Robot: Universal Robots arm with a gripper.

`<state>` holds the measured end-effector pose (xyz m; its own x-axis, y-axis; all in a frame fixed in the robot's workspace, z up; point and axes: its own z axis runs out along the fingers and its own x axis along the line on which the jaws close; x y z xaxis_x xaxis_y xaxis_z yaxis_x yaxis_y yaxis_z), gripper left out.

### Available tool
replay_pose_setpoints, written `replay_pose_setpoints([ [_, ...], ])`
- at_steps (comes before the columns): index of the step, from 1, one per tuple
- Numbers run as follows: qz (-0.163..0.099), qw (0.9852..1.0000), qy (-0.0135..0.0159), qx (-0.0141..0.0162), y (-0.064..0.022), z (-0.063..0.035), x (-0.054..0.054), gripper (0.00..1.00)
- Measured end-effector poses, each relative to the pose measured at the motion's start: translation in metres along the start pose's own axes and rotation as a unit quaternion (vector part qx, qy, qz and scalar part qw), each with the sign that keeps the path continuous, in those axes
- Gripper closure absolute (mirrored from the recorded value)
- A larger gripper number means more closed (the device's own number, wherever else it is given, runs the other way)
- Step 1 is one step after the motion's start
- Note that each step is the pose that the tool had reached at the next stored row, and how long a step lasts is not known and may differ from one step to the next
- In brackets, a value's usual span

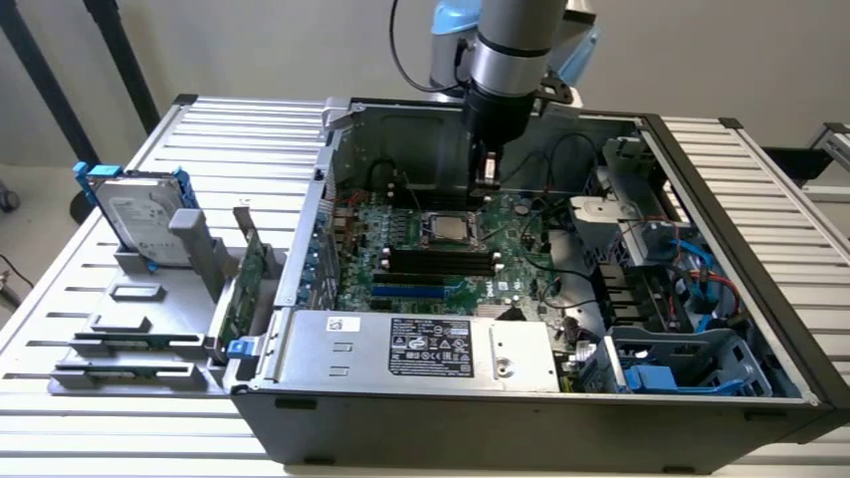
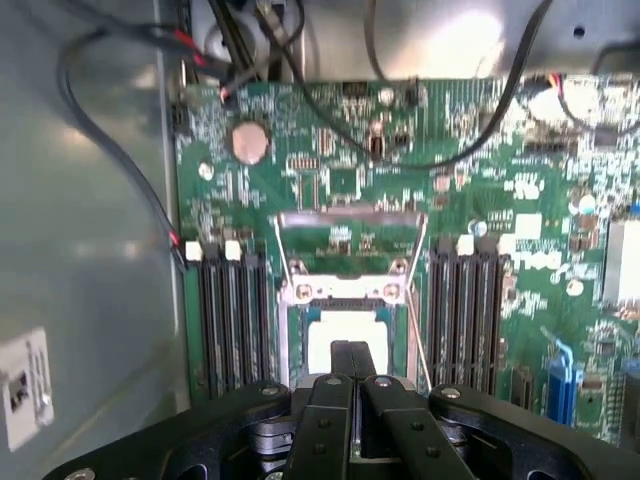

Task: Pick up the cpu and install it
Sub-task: 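Close the cpu cover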

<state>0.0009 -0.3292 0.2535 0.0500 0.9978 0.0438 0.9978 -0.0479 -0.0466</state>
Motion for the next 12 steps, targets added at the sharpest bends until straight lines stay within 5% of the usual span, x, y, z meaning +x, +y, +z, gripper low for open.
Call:
replay_pose_setpoints([
  [12, -0.001, 1.0, 0.0091, 0.0005, 0.0541, -0.0096, 0.001, 0.89],
])
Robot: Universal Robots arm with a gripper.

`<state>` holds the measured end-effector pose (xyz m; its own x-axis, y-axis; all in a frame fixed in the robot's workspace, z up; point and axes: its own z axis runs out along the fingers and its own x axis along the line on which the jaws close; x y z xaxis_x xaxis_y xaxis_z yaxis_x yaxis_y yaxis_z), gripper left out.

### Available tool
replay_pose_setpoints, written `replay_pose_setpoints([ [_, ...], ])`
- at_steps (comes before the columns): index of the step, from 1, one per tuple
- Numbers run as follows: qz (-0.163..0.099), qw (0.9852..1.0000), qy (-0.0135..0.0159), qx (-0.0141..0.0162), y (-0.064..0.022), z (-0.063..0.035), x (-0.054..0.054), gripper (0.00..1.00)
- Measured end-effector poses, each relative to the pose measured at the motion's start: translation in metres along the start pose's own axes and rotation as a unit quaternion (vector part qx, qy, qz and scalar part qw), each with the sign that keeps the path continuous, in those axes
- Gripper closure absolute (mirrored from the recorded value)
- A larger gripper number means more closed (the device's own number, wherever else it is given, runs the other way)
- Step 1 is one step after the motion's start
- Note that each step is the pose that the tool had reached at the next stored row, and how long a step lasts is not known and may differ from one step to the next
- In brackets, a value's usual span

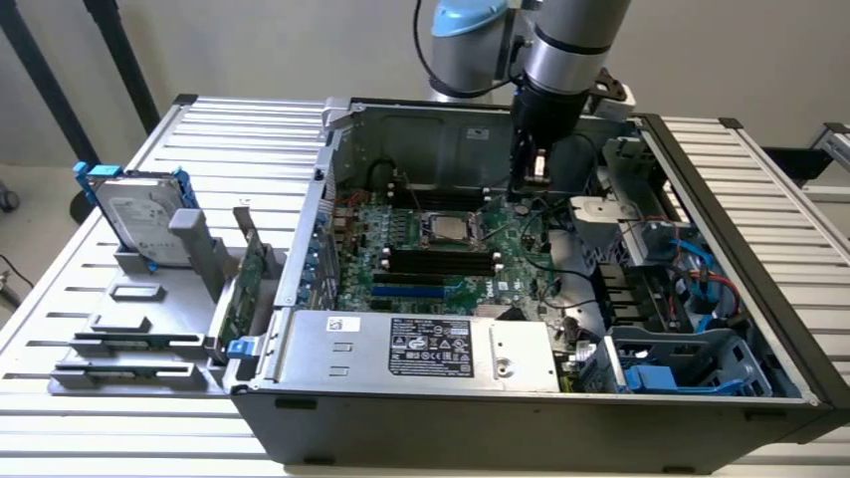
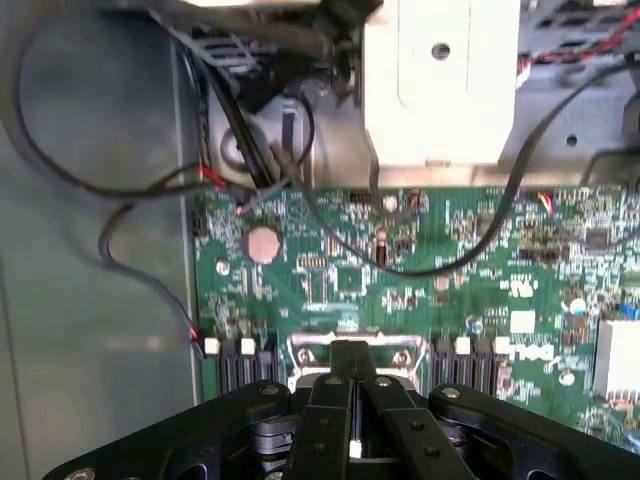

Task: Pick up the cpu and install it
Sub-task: 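Close the cpu cover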

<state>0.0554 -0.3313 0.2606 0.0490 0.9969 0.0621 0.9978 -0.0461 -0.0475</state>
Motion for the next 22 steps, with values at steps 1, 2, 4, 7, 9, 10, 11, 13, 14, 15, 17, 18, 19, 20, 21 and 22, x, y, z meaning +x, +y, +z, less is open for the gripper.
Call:
replay_pose_setpoints([
  [1, 0.0, 1.0, 0.0008, 0.0, 0.0043, -0.0005, 0.0, 0.89],
  [2, 0.0, 1.0, 0.0016, 0.0001, 0.009, -0.0009, 0.0, 0.89],
  [4, -0.001, 1.0, 0.0027, 0.0001, 0.0161, -0.0012, 0.0, 0.89],
  [7, -0.002, 1.0, 0.0035, 0.0002, 0.0184, 0.0011, -0.001, 0.89],
  [9, -0.002, 1.0, 0.0039, 0.0003, 0.0185, 0.0047, -0.001, 0.89],
  [10, -0.002, 1.0, 0.0039, 0.0003, 0.0186, 0.0064, -0.002, 0.89],
  [11, -0.003, 1.0, 0.004, 0.0003, 0.0188, 0.0083, -0.002, 0.89],
  [13, -0.003, 1.0, 0.004, 0.0004, 0.0189, 0.012, -0.002, 0.89],
  [14, -0.003, 1.0, 0.0041, 0.0004, 0.019, 0.0137, -0.002, 0.89],
  [15, -0.003, 1.0, 0.0044, 0.0004, 0.0191, 0.0151, -0.002, 0.89],
  [17, -0.003, 1.0, 0.0049, 0.0031, 0.0192, 0.0162, -0.002, 0.89],
  [18, -0.003, 1.0, 0.0056, 0.0073, 0.0191, 0.0163, -0.002, 0.89],
  [19, -0.002, 0.9999, 0.0062, 0.0145, 0.0191, 0.0163, -0.002, 0.89],
  [20, -0.002, 0.9997, 0.0067, 0.023, 0.0191, 0.0164, -0.002, 0.89],
  [21, -0.001, 0.9995, 0.0069, 0.0315, 0.0191, 0.0164, -0.002, 0.89],
  [22, 0.0, 0.9992, 0.0067, 0.0396, 0.0191, 0.0164, -0.002, 0.89],
])
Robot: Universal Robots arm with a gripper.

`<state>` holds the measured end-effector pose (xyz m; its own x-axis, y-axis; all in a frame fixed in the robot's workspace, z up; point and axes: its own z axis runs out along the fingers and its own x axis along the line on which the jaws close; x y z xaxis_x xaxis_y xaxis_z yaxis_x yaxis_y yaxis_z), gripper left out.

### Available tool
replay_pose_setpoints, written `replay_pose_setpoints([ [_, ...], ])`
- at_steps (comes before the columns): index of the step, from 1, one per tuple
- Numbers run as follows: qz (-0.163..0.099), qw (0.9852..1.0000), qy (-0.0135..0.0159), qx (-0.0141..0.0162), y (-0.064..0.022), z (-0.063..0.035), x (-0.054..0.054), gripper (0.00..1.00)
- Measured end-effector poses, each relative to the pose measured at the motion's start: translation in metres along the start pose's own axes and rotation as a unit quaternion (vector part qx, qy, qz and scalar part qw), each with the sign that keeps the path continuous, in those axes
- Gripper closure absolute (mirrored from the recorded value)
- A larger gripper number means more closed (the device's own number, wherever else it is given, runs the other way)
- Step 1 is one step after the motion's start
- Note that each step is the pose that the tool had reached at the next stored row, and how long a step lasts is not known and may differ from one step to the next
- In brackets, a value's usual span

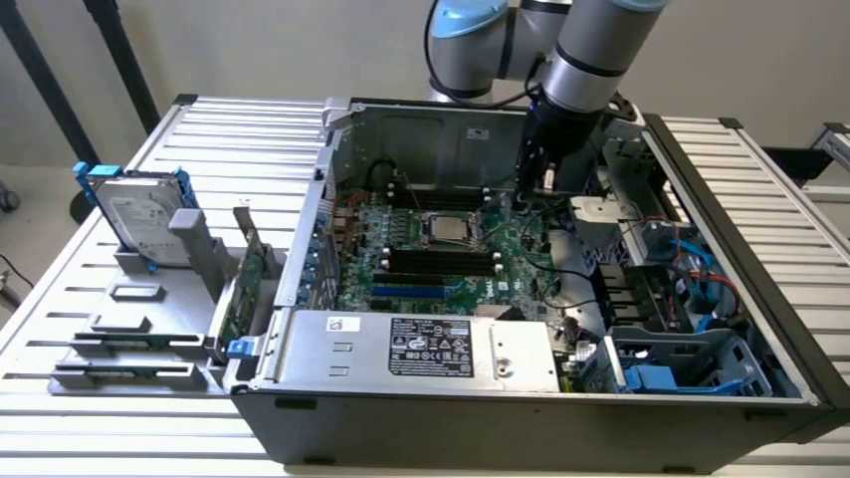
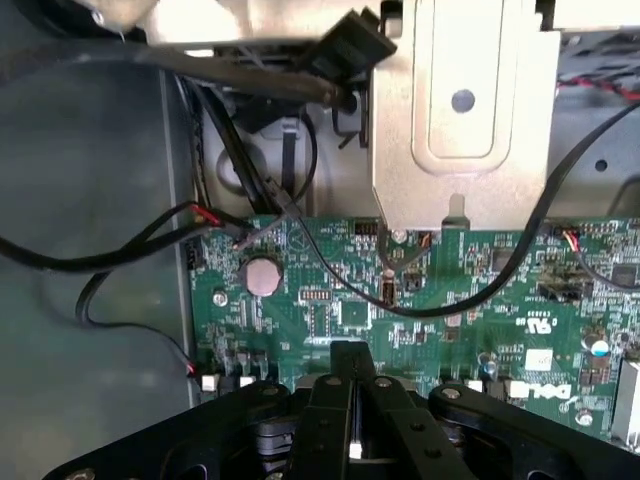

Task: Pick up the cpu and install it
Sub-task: 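Close the cpu cover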

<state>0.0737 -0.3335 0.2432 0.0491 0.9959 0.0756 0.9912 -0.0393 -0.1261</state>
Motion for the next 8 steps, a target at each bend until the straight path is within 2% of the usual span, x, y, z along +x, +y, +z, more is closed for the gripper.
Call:
replay_pose_setpoints([
  [2, 0.001, 0.9999, -0.0006, 0.0157, 0.0, 0.0, -0.0002, 0.89],
  [6, 0.004, 0.999, -0.0017, 0.0445, 0.0, -0.0001, -0.0008, 0.89],
  [8, 0.004, 0.9984, -0.0022, 0.0572, 0.0, -0.0001, -0.001, 0.89],
])
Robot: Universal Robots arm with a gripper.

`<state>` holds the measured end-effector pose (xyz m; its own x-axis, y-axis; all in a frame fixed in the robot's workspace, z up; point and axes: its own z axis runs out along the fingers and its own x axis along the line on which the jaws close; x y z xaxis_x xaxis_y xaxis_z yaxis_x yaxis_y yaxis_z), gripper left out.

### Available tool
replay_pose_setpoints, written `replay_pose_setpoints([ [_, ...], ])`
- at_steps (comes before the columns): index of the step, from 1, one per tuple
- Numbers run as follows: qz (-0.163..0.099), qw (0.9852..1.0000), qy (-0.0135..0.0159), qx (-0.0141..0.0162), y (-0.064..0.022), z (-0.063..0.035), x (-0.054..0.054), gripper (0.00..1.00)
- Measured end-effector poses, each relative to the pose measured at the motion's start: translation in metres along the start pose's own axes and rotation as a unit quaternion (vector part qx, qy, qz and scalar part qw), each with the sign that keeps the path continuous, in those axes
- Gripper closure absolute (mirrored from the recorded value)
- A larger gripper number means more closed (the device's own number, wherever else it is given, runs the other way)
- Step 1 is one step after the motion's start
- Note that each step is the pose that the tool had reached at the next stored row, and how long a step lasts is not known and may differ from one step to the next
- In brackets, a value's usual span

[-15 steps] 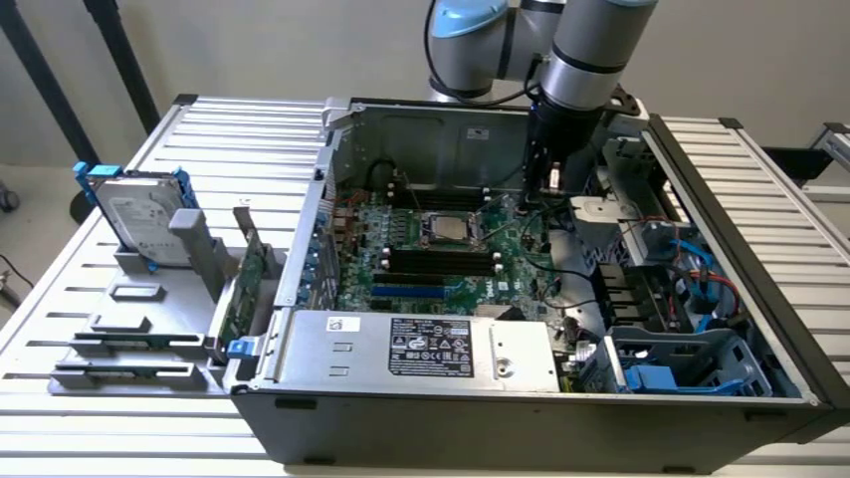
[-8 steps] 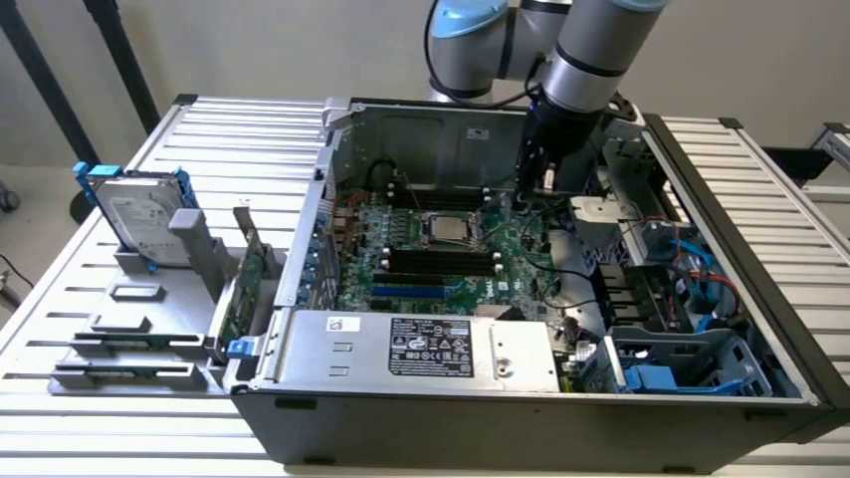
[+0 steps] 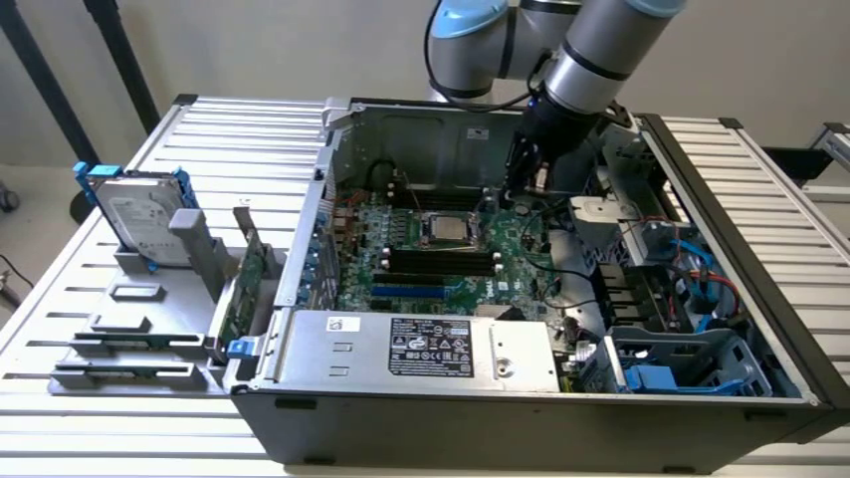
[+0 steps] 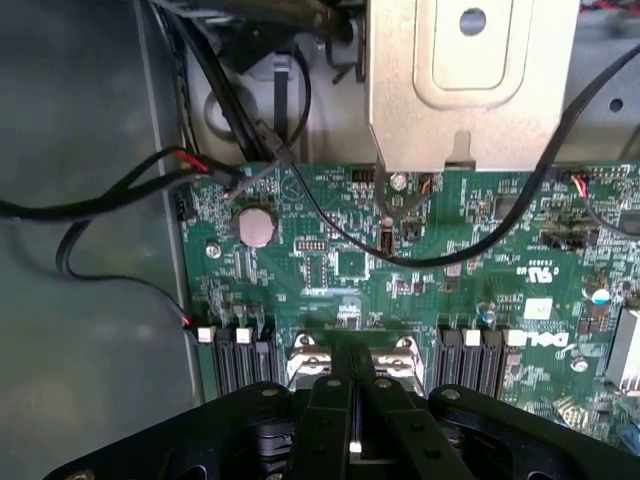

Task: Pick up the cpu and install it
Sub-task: 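Close the cpu cover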

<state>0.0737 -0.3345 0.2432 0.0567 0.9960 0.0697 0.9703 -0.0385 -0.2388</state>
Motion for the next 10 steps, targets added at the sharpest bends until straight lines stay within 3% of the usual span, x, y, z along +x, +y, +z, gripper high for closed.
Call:
replay_pose_setpoints([
  [4, 0.0, 0.9999, -0.0006, 0.0165, -0.0029, 0.0006, 0.0, 0.89],
  [10, -0.005, 0.9996, 0.0014, 0.0289, -0.0106, 0.0031, -0.001, 0.89],
])
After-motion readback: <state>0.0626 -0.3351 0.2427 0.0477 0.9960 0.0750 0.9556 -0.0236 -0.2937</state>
